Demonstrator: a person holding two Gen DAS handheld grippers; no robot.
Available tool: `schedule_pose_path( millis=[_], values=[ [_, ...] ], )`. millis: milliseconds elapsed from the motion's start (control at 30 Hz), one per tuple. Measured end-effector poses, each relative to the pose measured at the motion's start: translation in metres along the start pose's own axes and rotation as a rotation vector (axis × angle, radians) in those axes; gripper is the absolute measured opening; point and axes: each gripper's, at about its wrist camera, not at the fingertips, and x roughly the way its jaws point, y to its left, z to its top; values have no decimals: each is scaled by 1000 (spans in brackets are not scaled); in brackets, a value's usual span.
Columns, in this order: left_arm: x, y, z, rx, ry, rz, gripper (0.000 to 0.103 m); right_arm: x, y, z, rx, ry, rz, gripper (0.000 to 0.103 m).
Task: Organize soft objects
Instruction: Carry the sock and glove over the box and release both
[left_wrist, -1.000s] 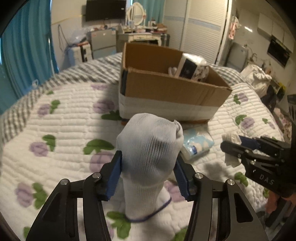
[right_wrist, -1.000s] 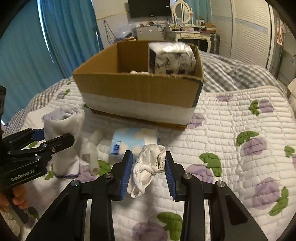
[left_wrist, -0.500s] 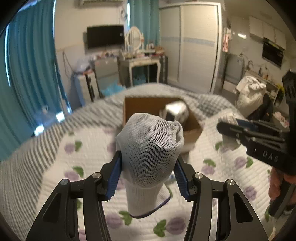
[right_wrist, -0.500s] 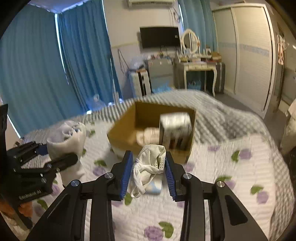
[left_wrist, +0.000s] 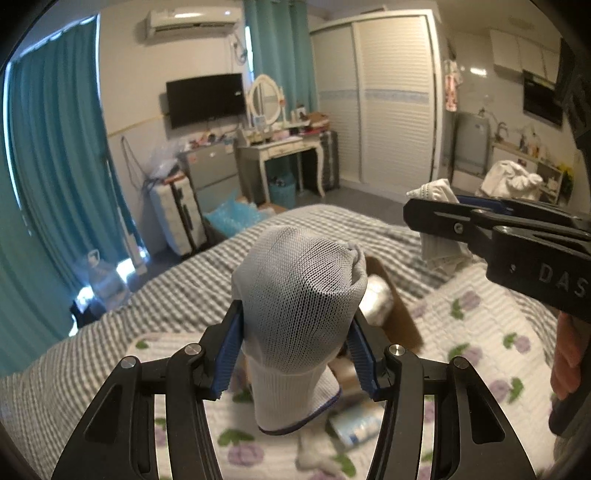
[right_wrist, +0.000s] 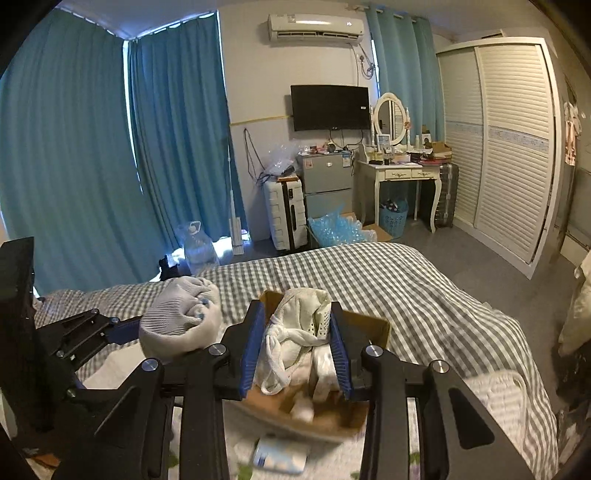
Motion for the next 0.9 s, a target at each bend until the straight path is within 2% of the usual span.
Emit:
schedule_pose_path(
  millis=[100,200,333,467,567,600,667,833,900],
  values=[
    [40,8,6,-24,35,3,52,42,-8,7,4,26,8,34],
    [77,13,4,-49,86,-25,52,83,-17,6,24,60,6,34],
    [116,10,-4,-34,126,-29,52,141,-42,-8,114,130,26,34],
    [133,6,-16,-30,135,-58,53,176,-66,-23,165,171,29,35],
    [135,0,-22,2,103,-26,56,189,-75,-27,184,177,21,41],
    [135,-1,-23,14,99,-14,61,191,-77,-27,191,176,29,58],
    [133,-8,-23,42,84,34,70,189,-79,-23,193,149,14,77],
    [114,-1,-15,9,77,58,71,156,-75,-11,167,91,-44,77],
    [90,3,-7,-13,51,63,71,132,-72,-3,173,67,-41,77]
  ],
)
